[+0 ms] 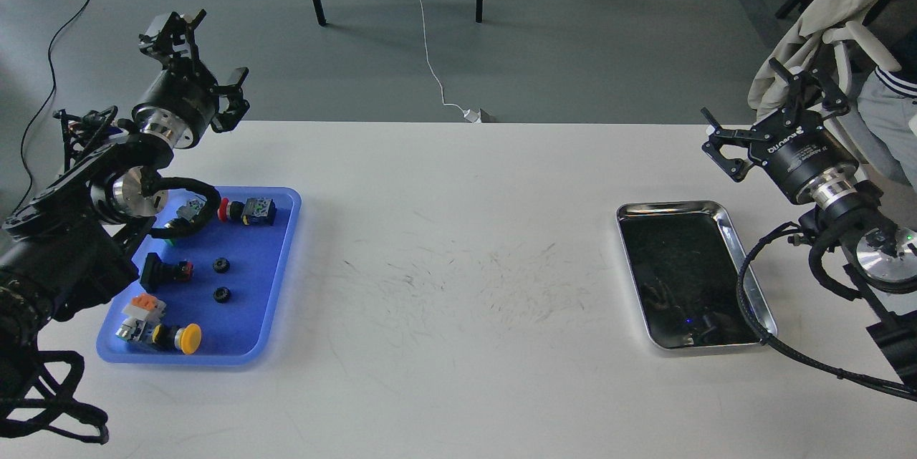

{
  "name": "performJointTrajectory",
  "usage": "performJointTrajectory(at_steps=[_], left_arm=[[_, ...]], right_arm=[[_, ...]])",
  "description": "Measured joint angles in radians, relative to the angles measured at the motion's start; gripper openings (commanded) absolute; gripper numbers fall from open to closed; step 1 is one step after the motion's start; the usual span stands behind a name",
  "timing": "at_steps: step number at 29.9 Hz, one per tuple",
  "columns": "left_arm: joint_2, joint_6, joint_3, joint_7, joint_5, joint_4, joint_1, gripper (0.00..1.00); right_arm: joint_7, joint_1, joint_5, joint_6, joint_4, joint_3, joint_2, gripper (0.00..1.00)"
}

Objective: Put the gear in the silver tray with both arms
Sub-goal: 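Reach the left gripper down to a small black gear in the blue tray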

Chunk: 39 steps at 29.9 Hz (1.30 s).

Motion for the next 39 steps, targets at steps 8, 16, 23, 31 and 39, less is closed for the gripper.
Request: performJointTrajectory(at_steps=[8,16,23,31,39], left_arm=[[-0.005,0.001,0.0,0.001,0.003,0.003,-0.005,0.98],[-0.001,0.022,0.006,0.026,0.009,0.015,-0.01,0.98],[-0.001,0.008,0.085,0.035,0.152,-0.002,-0.004,0.98],[0.136,0.001,0.228,0.036,0.31,-0.192,-0.005,0.98],[0.425,0.037,0.303,0.045,0.622,-0.601,0.0,0.98]], right_arm=[[0.0,-0.003,0.001,0.0,-0.001,0.002,-0.006,0.99],[0.0,-0.008,0.004,0.002,0.005,0.004,-0.01,0.99],[-0.005,-0.007,0.004,0.008,0.018,-0.008,-0.012,0.99],[-0.005,-0.003,0.004,0.009,0.045,-0.007,-0.011,0.99],[-0.008,0.001,0.004,0.009,0.046,-0.003,-0.015,0.99]])
